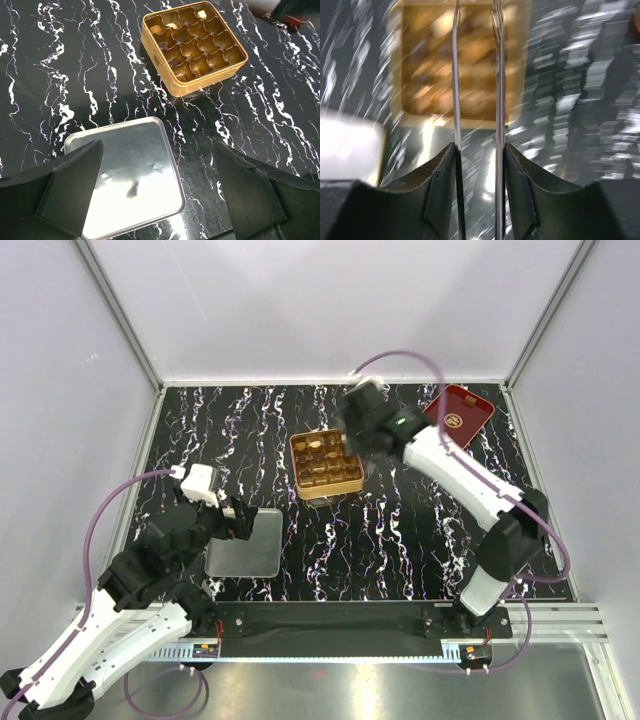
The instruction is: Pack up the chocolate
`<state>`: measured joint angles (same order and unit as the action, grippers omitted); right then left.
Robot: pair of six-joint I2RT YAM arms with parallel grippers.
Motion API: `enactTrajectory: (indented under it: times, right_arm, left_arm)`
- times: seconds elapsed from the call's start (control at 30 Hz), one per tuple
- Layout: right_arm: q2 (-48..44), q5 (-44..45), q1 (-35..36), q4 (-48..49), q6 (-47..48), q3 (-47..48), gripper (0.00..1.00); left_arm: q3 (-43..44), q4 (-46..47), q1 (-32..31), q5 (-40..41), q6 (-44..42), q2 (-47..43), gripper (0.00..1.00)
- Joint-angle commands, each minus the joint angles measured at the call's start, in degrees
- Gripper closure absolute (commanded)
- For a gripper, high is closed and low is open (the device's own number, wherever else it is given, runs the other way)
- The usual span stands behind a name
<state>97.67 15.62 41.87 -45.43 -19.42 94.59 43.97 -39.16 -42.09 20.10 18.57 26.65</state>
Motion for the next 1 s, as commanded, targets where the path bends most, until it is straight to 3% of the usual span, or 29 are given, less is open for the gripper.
enactTrajectory:
  times: [0.0,0.3,0.7,0.97]
  right_arm:
    - [-4.7,3.8,-12.4,-0.2,1.6,4.4,0.52]
    - [4.4,-0.1,-36.0,1.3,3.3,9.6,0.51]
    - [20.8,2.3,-43.8,2.2,3.9,18.0,0.46]
    - [29.4,4.5,-44.6,4.2,2.3,24.6,0.44]
  left_arm:
    - [0.2,2.6,-0.3,-1.5,-0.2,-1.2,0.01]
    - [0.0,2.9,-0.4,-2.2,-0.4,-0.8,0.01]
    - [-0.2,2.9,-0.4,-2.4,-0.5,-0.8,0.01]
    - [-0.2,2.9,-0.5,-2.2,-0.5,0.1,0.01]
